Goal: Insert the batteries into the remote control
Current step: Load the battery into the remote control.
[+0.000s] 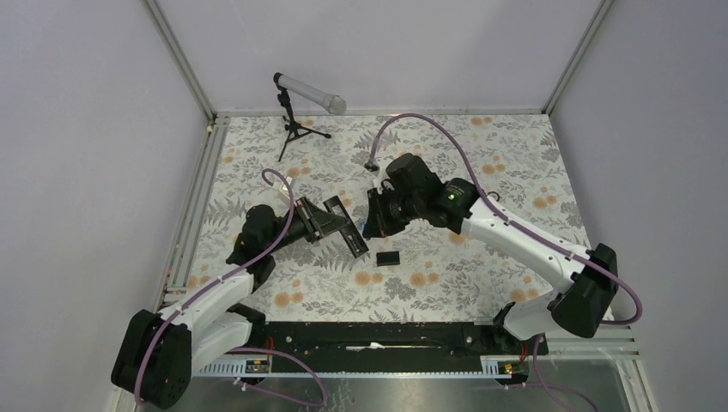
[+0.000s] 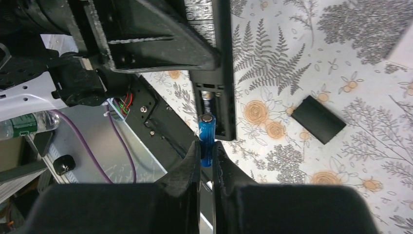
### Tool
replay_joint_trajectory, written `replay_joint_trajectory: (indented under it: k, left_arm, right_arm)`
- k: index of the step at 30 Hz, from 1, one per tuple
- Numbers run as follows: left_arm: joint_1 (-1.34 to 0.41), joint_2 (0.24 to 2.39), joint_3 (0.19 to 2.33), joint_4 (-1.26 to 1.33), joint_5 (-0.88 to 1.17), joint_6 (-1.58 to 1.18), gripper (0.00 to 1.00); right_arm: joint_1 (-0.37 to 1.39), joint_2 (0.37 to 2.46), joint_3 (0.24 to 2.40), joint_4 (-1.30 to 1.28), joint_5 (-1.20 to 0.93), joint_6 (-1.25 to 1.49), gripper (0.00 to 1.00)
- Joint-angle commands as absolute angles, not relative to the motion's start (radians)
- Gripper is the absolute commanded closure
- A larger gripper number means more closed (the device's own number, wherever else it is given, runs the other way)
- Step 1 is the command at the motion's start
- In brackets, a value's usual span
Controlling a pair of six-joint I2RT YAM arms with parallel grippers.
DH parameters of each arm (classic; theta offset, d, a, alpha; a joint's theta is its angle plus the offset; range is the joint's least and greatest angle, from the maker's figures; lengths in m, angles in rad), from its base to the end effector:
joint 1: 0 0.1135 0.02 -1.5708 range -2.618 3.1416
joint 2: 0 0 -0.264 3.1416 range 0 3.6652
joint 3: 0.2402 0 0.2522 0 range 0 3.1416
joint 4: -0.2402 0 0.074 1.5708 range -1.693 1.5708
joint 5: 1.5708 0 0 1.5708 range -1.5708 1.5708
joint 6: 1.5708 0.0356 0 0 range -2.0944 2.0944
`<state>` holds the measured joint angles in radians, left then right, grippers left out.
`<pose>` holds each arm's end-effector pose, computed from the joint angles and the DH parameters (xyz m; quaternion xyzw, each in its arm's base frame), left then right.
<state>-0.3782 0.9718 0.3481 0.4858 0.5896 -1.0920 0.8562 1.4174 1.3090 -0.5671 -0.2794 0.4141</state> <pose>0.1857 -0.0951 0.2229 -0.0733 0.7428 -0.5840 0.3192 0.1984 0.2437 0.3399 -0.2545 0.8578 0.3554 0.2706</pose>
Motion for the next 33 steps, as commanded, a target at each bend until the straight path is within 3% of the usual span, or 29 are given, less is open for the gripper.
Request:
replay_joint_trajectory:
  k: [1,24,33]
  left_arm:
    - [-0.386,0.993,0.336,0.606,0.545,-1.136,1.00]
    - [-0.387,0.997,0.320,0.645,0.541,-1.186,1.00]
    - [-0.386,0.987,0.317,0.640,0.539,-1.187,1.00]
  right_arm:
    - [0.915,1.473,1.399,-0.617,-0.235,0.455,0.93]
    - [1.057,1.641,1.575,-0.787,0.120,0.376,0.92]
    - [1.072,1.655,1.568,-0.777,0.097,0.373,0.91]
